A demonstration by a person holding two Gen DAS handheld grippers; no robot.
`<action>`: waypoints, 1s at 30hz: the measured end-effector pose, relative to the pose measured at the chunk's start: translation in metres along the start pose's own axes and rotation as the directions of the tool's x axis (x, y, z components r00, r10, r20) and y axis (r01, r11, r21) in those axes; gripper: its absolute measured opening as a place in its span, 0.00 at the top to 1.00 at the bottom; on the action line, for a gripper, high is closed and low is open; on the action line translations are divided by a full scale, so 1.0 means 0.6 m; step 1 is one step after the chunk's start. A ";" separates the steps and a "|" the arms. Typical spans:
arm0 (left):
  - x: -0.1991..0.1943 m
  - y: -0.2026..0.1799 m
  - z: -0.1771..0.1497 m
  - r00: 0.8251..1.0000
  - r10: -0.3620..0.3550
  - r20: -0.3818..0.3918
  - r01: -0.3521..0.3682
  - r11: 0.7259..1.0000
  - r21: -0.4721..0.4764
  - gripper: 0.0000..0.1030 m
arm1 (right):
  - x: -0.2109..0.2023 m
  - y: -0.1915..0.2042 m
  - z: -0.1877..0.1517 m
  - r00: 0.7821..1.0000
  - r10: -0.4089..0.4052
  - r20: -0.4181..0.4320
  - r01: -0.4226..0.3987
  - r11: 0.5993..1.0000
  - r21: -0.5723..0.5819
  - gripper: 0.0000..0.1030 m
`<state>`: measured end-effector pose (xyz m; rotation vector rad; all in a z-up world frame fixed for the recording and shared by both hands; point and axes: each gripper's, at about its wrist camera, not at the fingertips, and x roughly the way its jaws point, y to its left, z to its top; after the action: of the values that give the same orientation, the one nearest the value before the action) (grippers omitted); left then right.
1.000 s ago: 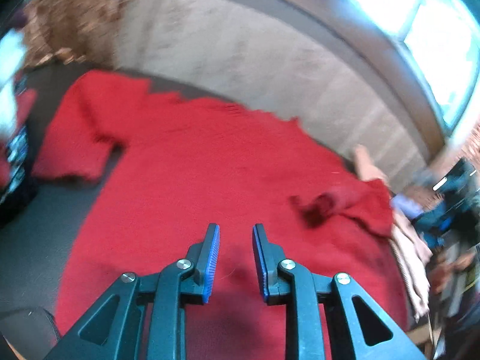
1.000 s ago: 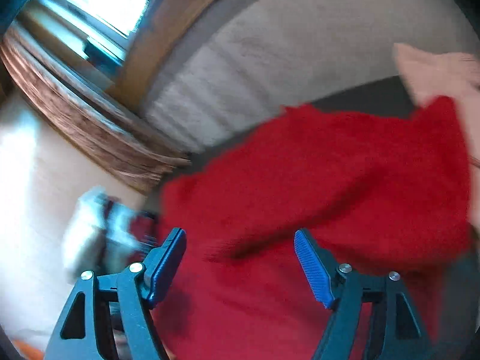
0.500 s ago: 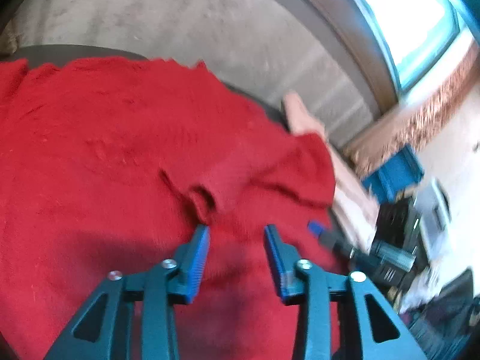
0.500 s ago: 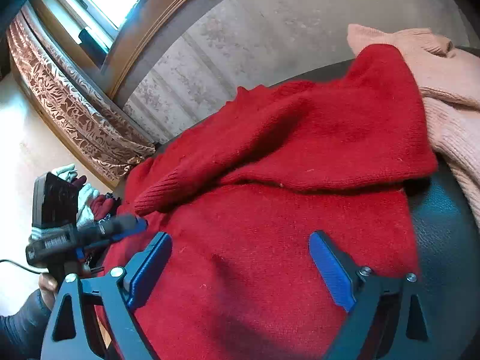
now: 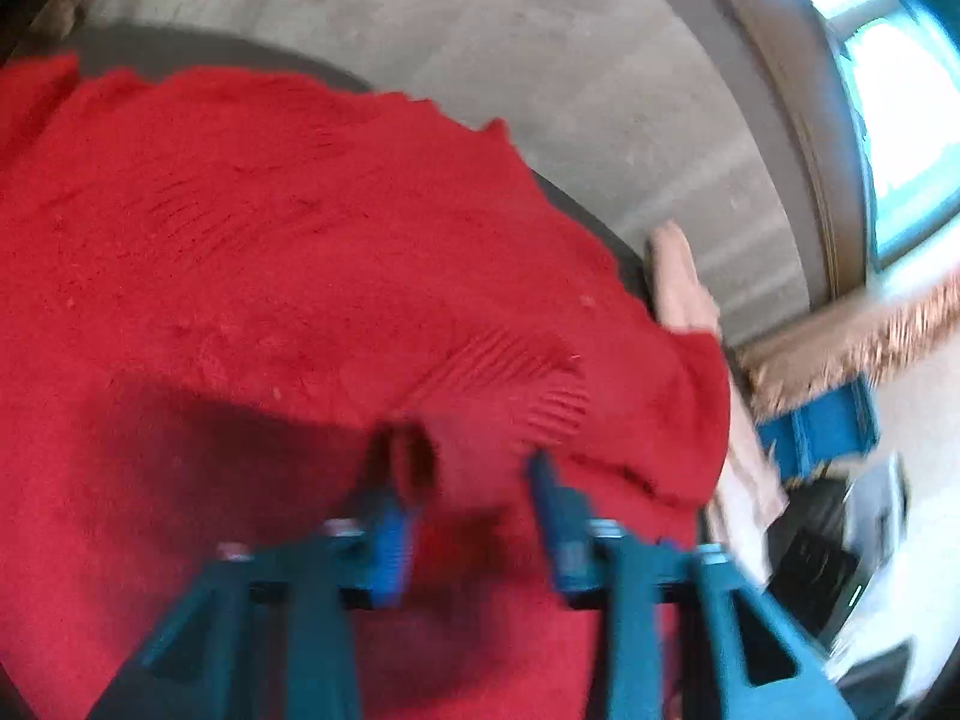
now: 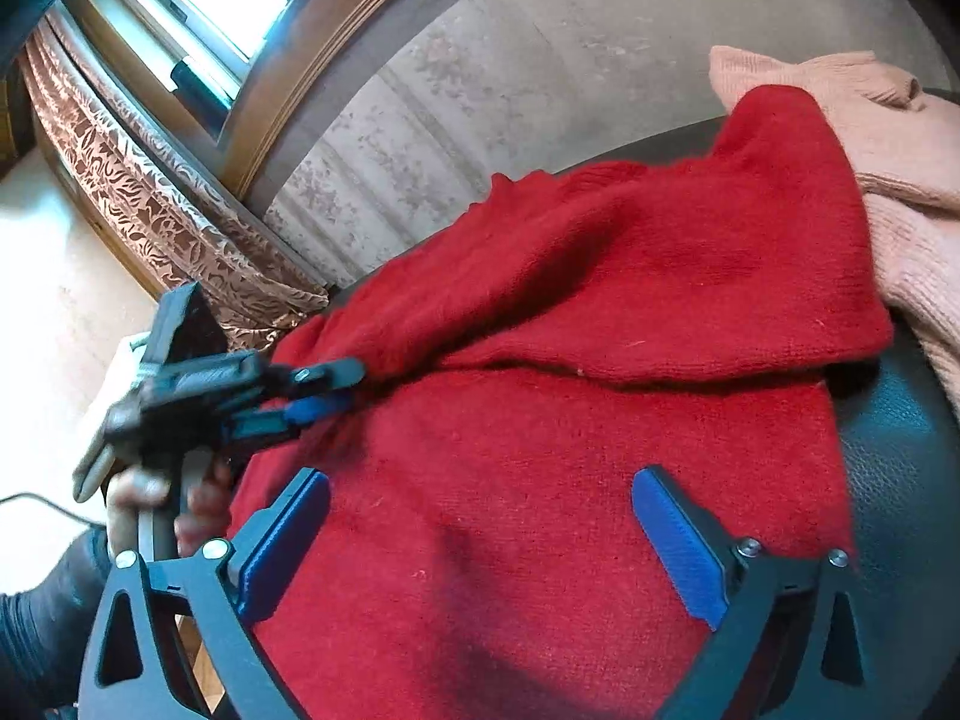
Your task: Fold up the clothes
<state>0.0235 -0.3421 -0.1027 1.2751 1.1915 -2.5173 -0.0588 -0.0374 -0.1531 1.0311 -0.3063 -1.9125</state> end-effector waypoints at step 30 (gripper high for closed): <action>0.007 0.094 0.024 0.997 -0.056 -0.056 0.049 0.992 -0.119 0.60 | -0.002 -0.001 0.002 1.000 0.017 0.008 -0.017 1.000 0.002 0.00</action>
<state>0.0333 -0.3901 -0.1349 1.3149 1.3820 -2.4191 -0.0600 -0.0365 -0.1519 1.0192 -0.3206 -1.9022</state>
